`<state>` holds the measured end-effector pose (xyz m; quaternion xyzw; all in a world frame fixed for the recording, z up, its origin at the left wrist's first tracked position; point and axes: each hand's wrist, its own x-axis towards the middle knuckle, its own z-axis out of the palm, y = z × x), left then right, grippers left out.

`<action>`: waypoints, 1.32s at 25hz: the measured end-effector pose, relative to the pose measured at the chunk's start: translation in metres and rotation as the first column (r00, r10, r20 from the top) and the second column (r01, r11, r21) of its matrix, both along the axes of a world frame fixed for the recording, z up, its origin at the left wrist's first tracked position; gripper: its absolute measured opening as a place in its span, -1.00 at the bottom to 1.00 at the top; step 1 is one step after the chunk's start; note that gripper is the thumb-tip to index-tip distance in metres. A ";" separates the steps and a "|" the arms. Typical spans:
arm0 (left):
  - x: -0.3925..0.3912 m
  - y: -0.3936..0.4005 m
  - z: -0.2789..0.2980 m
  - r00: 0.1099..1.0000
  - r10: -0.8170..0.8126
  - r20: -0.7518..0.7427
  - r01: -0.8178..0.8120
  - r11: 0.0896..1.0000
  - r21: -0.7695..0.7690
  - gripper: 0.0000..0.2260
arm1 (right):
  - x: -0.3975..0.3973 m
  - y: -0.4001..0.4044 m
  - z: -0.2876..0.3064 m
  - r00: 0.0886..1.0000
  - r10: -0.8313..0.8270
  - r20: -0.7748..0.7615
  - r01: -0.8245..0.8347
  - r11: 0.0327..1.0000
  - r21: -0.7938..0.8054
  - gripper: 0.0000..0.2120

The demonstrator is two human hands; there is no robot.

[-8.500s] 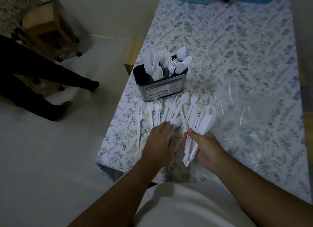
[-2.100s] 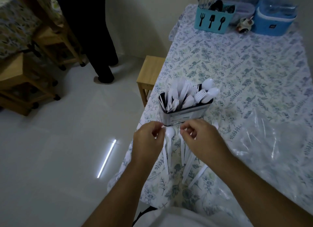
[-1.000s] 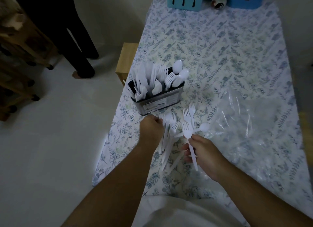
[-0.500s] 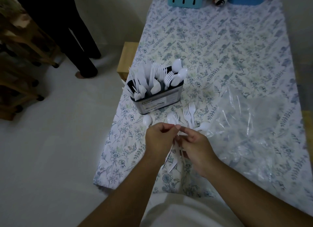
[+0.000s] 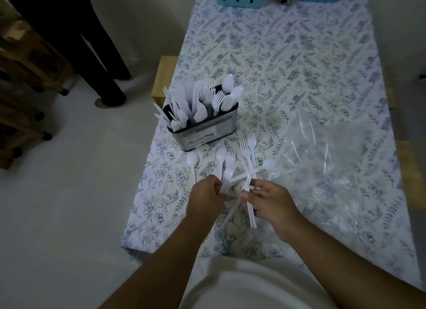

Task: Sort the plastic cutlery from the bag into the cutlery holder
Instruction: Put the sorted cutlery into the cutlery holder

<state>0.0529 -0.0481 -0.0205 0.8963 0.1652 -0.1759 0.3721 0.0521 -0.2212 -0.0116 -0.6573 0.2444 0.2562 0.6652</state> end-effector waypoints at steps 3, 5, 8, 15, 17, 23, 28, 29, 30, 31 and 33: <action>-0.002 0.005 -0.003 0.987 0.153 0.059 -0.148 0.986 -0.073 -0.83 | 0.000 -0.002 0.001 1.000 0.005 0.017 -0.005 1.000 0.015 -0.75; -0.003 0.007 0.001 0.952 0.306 0.022 -0.286 0.912 -0.293 -0.85 | 0.001 -0.002 0.003 1.000 -0.010 0.027 0.008 0.999 0.051 -0.79; -0.010 -0.003 0.012 0.908 0.384 -0.165 -0.392 0.643 -0.658 -0.87 | 0.003 0.000 0.006 1.000 -0.010 0.030 0.006 0.994 0.111 -0.84; -0.020 -0.021 0.009 0.982 0.188 0.026 -0.131 0.773 -0.621 -0.79 | -0.003 -0.003 0.006 0.999 -0.021 0.026 0.016 0.984 0.176 -0.80; -0.020 -0.018 0.007 0.985 0.055 0.161 0.023 0.894 -0.447 -0.78 | -0.006 -0.009 0.004 0.999 -0.032 -0.008 0.033 0.984 0.177 -0.82; -0.029 -0.022 -0.011 0.956 -0.250 0.155 0.241 0.967 0.076 -0.77 | -0.015 -0.024 -0.005 0.998 -0.055 -0.038 0.057 0.998 0.034 -0.74; -0.029 -0.028 -0.012 0.997 -0.049 0.055 0.052 0.998 -0.047 -0.77 | -0.021 -0.026 -0.005 0.999 -0.040 -0.004 0.040 0.999 -0.021 -0.76; -0.028 -0.029 -0.011 0.999 -0.024 0.045 0.028 0.995 -0.093 -0.77 | -0.022 -0.025 -0.006 0.999 -0.032 -0.005 0.032 0.999 -0.025 -0.75; -0.029 -0.030 -0.009 0.998 -0.023 0.058 0.031 0.990 -0.140 -0.77 | -0.022 -0.024 -0.006 1.000 -0.024 -0.009 0.024 0.999 -0.024 -0.74; -0.031 -0.032 -0.007 0.996 -0.033 0.082 0.048 0.982 -0.184 -0.77 | -0.023 -0.023 -0.006 1.000 -0.017 -0.011 0.017 1.000 -0.015 -0.73; -0.033 -0.035 -0.003 0.990 -0.044 0.133 0.079 0.960 -0.270 -0.74 | -0.023 -0.022 -0.006 1.000 -0.008 -0.005 0.008 1.000 0.010 -0.73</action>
